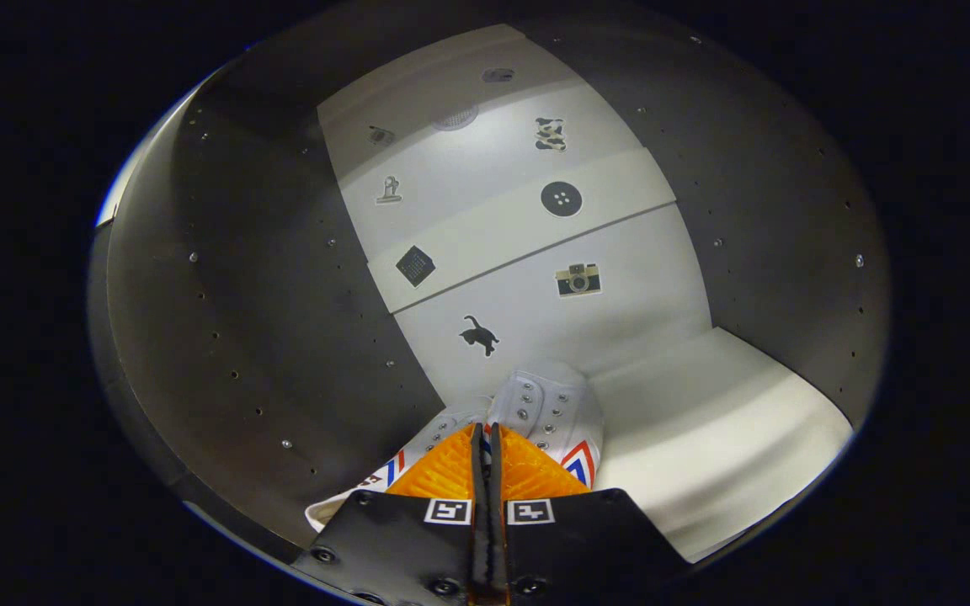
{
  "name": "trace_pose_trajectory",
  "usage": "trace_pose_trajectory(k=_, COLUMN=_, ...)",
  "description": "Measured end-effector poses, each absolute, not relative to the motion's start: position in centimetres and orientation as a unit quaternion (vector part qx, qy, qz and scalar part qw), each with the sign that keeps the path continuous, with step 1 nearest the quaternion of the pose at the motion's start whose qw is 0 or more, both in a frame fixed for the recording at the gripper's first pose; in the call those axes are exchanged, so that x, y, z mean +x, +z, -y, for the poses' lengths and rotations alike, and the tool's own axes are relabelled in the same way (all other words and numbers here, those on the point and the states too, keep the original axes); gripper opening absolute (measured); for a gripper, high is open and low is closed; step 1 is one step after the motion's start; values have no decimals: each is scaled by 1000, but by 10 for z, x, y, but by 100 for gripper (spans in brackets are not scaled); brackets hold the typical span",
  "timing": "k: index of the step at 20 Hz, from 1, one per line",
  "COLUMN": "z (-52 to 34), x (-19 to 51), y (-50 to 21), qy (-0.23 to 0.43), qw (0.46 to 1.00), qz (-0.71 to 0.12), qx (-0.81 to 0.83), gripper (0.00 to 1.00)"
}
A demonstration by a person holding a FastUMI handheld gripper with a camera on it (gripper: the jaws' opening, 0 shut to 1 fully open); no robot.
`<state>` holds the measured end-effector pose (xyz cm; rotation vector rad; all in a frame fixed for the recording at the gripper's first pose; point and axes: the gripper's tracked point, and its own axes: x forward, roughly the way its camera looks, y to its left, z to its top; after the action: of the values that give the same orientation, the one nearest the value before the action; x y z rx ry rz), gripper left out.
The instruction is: Open the shoe cabinet door, grab the shoes and put them into the shoe cabinet, then close the shoe cabinet door.
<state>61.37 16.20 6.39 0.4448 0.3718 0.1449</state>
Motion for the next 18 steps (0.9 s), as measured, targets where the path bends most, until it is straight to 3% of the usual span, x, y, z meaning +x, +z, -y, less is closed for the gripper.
trace_pose_trajectory(k=3, z=-160, x=610, y=66, qy=57, qw=959, qz=-184, qx=208, gripper=4)
trace_pose_trajectory(k=5, z=-165, x=603, y=75, qy=64, qw=962, qz=-176, qx=201, gripper=11)
trace_pose_trajectory(k=10, z=-171, x=565, y=109, qy=74, qw=973, qz=-156, qx=153, gripper=88)
trace_pose_trajectory(k=12, z=-176, x=540, y=131, qy=83, qw=979, qz=-135, qx=128, gripper=97)
trace_pose_trajectory(k=18, z=-191, x=450, y=183, qy=114, qw=984, qz=-108, qx=80, gripper=98)
